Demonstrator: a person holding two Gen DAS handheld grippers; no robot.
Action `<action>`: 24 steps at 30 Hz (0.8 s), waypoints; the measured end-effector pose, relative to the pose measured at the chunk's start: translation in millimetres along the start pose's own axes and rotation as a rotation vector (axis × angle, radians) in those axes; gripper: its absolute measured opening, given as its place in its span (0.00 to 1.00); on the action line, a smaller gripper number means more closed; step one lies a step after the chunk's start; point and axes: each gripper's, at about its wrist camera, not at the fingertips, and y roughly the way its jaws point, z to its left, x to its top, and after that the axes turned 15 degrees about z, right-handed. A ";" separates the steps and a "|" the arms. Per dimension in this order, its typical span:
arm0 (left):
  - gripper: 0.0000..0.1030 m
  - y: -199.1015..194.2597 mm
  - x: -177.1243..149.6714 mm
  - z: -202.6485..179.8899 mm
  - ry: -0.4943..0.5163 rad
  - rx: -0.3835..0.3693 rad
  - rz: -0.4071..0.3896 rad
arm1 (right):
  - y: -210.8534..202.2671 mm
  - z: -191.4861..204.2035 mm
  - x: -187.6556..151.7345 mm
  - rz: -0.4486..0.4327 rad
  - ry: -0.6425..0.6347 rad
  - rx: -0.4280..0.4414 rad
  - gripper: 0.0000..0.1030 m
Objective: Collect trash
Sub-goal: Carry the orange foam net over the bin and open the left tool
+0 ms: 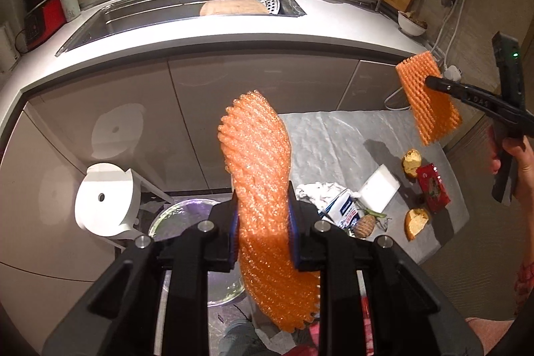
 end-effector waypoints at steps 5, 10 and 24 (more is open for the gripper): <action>0.21 22.0 -22.7 49.4 0.011 0.005 0.051 | -4.7 74.2 -9.9 -0.015 0.014 0.097 0.11; 0.21 87.1 -43.1 94.2 0.062 -0.006 0.183 | -3.0 127.7 -16.7 0.005 0.045 0.141 0.11; 0.41 291.4 -68.6 132.7 0.187 0.009 0.503 | -26.4 182.9 -33.7 0.055 0.153 0.020 0.11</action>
